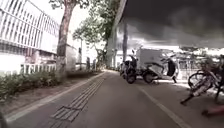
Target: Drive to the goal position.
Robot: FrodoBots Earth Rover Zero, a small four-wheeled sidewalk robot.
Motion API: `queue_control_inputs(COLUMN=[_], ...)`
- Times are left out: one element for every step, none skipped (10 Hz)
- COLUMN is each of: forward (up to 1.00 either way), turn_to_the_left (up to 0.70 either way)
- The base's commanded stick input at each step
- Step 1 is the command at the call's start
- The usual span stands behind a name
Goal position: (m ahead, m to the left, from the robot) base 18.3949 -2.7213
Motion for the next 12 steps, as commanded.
queue_control_inputs(forward=[0.70, 0.70, 0.70, 0.70, 0.70, 0.70, 0.70, 0.70, 0.70, 0.70, 0.70, 0.70], turn_to_the_left=[0.00, 0.00, 0.00, 0.00, 0.00, 0.00, 0.00, 0.00, 0.00, 0.00, 0.00, 0.00])
